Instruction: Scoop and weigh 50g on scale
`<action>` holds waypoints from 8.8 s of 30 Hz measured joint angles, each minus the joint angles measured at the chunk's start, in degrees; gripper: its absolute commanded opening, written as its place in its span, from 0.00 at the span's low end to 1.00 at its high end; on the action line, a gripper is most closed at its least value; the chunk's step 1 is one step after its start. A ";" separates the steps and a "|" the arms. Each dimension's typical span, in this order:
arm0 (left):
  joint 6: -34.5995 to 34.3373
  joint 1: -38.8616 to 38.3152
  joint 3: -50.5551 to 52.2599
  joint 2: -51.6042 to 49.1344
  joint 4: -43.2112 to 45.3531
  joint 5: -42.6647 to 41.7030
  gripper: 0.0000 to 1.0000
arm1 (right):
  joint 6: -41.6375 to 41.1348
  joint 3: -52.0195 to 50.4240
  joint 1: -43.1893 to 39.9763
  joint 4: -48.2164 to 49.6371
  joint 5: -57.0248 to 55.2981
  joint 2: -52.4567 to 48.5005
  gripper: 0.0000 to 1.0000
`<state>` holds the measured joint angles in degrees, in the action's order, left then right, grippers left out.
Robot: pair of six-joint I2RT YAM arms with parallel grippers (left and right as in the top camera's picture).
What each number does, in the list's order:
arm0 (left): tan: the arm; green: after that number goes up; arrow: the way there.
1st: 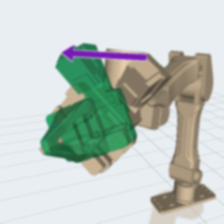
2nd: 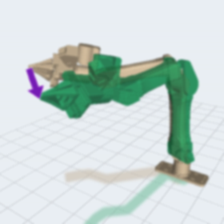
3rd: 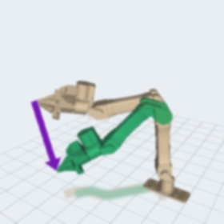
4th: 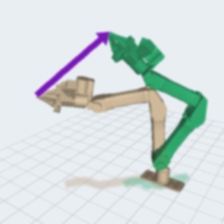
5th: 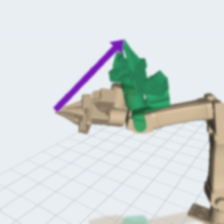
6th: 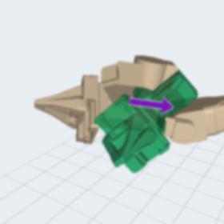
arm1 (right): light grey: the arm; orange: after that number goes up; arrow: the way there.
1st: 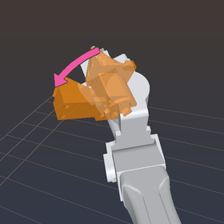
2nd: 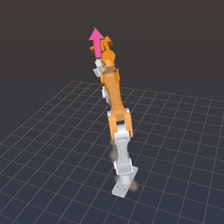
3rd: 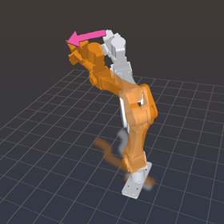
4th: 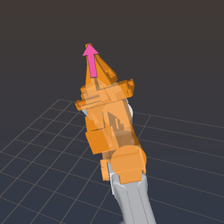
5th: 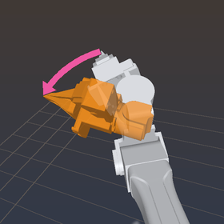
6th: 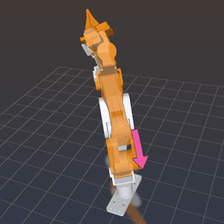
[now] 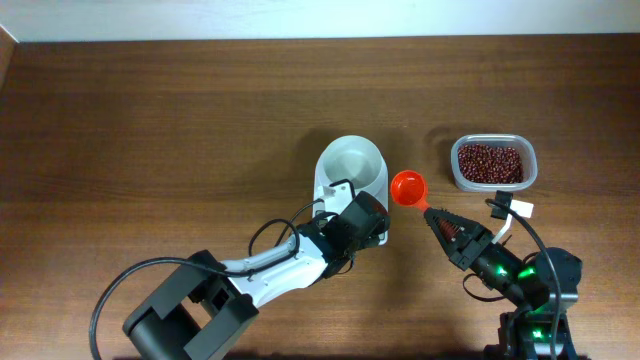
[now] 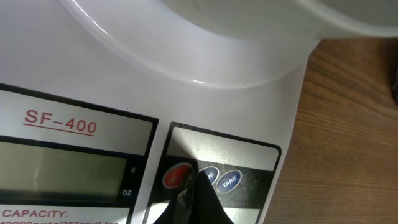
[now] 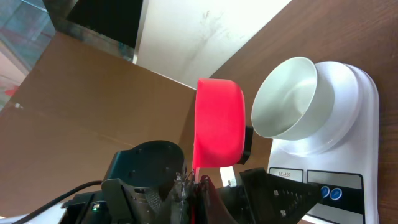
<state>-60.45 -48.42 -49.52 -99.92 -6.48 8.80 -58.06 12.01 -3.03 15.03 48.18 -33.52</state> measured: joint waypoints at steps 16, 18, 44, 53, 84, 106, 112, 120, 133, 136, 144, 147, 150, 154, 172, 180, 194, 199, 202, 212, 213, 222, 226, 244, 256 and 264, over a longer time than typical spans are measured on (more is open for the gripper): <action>16.81 -0.11 -0.68 33.77 -28.96 15.61 0.98 | -0.02 0.00 0.00 -0.04 0.04 -0.02 0.04; 17.22 -0.11 -0.68 34.21 -29.99 19.89 0.98 | -0.02 0.00 0.00 -0.02 0.00 -0.02 0.04; 17.57 -0.11 -0.63 3.78 -2.99 2.08 0.00 | 0.00 0.00 0.00 2.40 -3.74 -11.06 0.04; 17.55 -0.11 -0.63 1.03 -0.11 2.05 0.00 | -0.04 0.00 0.00 2.40 -3.74 -11.06 0.04; 8.31 0.24 -0.63 -0.07 -1.60 2.73 0.00 | -0.02 0.00 0.00 2.40 -3.74 -11.06 0.04; 7.48 0.76 -0.70 -0.50 -0.55 1.88 0.00 | -0.02 0.00 0.00 2.43 -3.72 -14.19 0.04; 7.48 0.76 -0.81 -0.50 -0.76 0.98 0.00 | -0.04 0.00 0.00 2.43 -3.72 -14.19 0.04; 7.52 0.44 -1.03 -0.57 -1.03 -2.01 0.00 | -0.02 0.00 0.00 2.43 -3.72 -14.19 0.04; 28.11 11.93 -1.05 38.12 -27.76 1.95 0.99 | -0.04 0.00 0.00 2.60 -6.38 -14.19 0.04; 29.70 11.93 -1.05 38.84 -32.68 4.33 0.99 | -0.04 0.00 0.00 2.58 -6.45 -14.19 0.04; 33.44 11.93 -1.05 38.80 -33.62 6.36 0.99 | -2.89 0.00 0.00 2.58 -6.58 -14.19 0.04; 39.95 12.46 -1.11 38.80 -33.62 5.07 0.99 | -4.15 0.00 0.00 2.58 -6.05 -14.19 0.04; 47.95 17.18 -3.82 38.62 -34.32 -2.73 0.99 | -4.79 0.00 0.00 2.58 -4.31 -14.19 0.04; 61.53 26.12 -11.39 38.53 -41.40 -14.91 0.99 | -4.79 0.00 0.00 2.58 -2.82 -14.19 0.04; 90.90 29.70 -18.23 38.64 -53.59 -29.07 0.99 | -4.96 0.00 0.00 2.56 1.51 -14.19 0.04; 92.41 29.70 -18.27 38.64 -53.46 -29.22 0.99 | -4.98 0.00 0.00 2.56 1.51 -14.19 0.04; 92.35 29.70 -18.27 38.64 -53.33 -31.54 0.99 | -4.96 0.00 0.00 2.56 1.53 -14.19 0.04; 92.35 29.70 -18.27 38.64 -53.33 -32.24 0.99 | -4.98 0.00 0.00 2.54 1.51 -14.19 0.04; 92.15 29.70 -18.27 38.64 -53.33 -32.41 0.99 | -4.96 0.00 0.00 2.40 1.51 -14.19 0.04; 91.45 29.70 -18.27 38.18 -53.33 -32.41 0.99 | -4.98 0.13 -0.04 -3.34 1.90 -14.23 0.04; 91.45 29.70 -18.27 38.18 -53.33 -32.41 0.99 | -4.96 0.17 -0.04 -4.83 1.90 -14.23 0.04; 91.27 29.70 -18.27 38.18 -53.33 -32.41 0.99 | -2.01 0.11 -0.04 -8.07 3.17 -14.23 0.04; 91.27 29.70 -18.27 38.18 -53.33 -32.41 0.99 | 2.08 0.09 -0.04 -6.60 4.24 -14.23 0.04; 91.25 31.71 -18.27 35.21 -52.65 -31.06 0.99 | 3.23 0.09 -0.04 -4.48 4.46 -14.23 0.04; 92.37 31.95 -19.04 33.75 -55.87 -31.69 0.99 | 3.21 0.09 -0.04 -4.48 4.85 -14.23 0.04; 94.42 31.95 -23.23 33.75 -59.67 -31.30 0.99 | 3.21 0.09 -0.04 -4.44 5.14 -14.23 0.04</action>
<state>33.98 -16.47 -72.75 -66.17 -66.15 -22.50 -54.85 12.10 -3.07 10.59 53.32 -47.75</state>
